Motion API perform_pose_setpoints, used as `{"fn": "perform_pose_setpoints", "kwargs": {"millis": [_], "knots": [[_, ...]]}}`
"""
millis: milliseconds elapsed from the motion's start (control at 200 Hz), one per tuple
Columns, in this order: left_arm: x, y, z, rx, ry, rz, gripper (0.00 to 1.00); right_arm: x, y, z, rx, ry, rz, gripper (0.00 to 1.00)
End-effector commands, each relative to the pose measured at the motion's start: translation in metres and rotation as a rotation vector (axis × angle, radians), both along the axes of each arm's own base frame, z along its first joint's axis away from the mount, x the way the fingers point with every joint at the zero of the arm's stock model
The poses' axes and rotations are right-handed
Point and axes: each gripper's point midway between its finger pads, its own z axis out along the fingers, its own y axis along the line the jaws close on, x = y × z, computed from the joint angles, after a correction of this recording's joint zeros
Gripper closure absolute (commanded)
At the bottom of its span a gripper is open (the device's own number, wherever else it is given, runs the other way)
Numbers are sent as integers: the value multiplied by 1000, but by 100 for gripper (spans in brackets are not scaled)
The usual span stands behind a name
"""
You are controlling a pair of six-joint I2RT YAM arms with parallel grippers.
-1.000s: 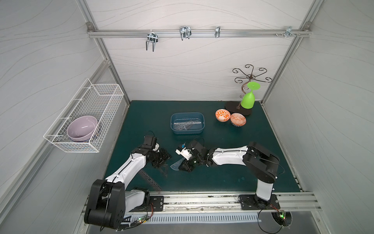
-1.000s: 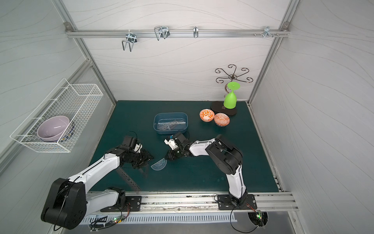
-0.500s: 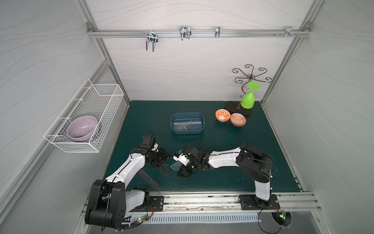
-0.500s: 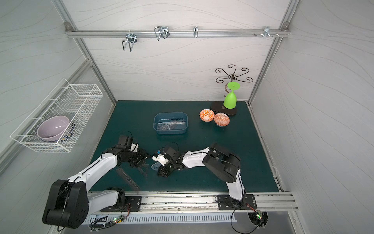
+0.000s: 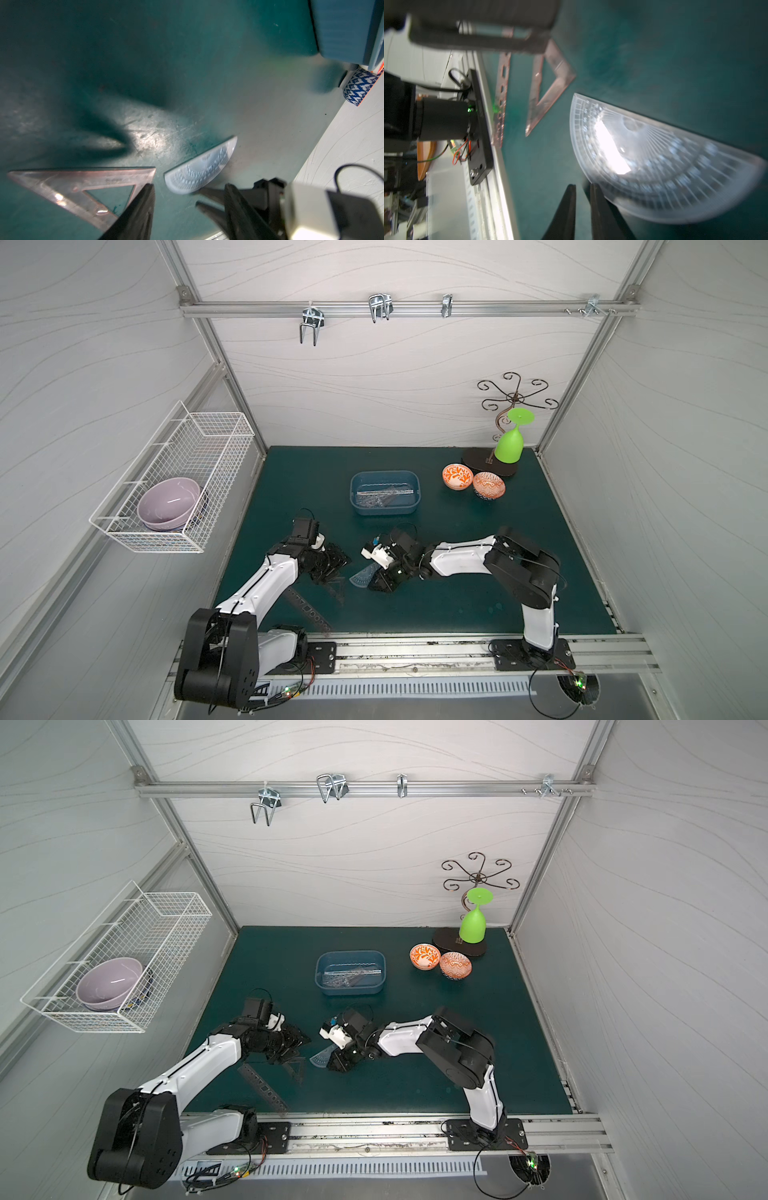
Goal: Put the scattered rulers into the storage box
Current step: Pick up the ruler from the center of the board.
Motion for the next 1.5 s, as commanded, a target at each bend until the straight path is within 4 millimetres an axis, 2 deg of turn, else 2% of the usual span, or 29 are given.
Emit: {"fn": "perform_pose_setpoints", "kwargs": {"millis": [0, 110, 245, 500, 605, 645, 780, 910, 1225, 1495], "knots": [[10, -2, 9, -17, -36, -3, 43, 15, -11, -19, -62, 13, -42, 80], [10, -2, 8, -18, -35, -3, 43, 38, -23, -25, -75, 30, -109, 80], [10, -2, 6, -19, -34, -3, 42, 56, -29, -26, -76, 28, -139, 81], [9, -2, 0, -18, -24, 0, 42, 78, -24, -24, -47, 44, -170, 80], [7, -2, -3, -21, -14, 4, 43, 82, -19, -22, -29, 70, -173, 81], [6, -3, -3, -28, -14, 5, 43, 82, -19, -17, -15, 79, -175, 81], [7, -5, -1, -22, -34, -1, 47, 93, -21, 22, 135, 125, -230, 84], [10, -11, -3, -39, -34, -5, 55, 95, -5, 38, 213, 179, -226, 89], [7, -11, -11, -22, -26, -13, 55, 102, 6, 21, 179, 196, -225, 89], [2, -13, -15, -22, -13, -21, 53, 100, 2, -7, 116, 209, -236, 89]]}}
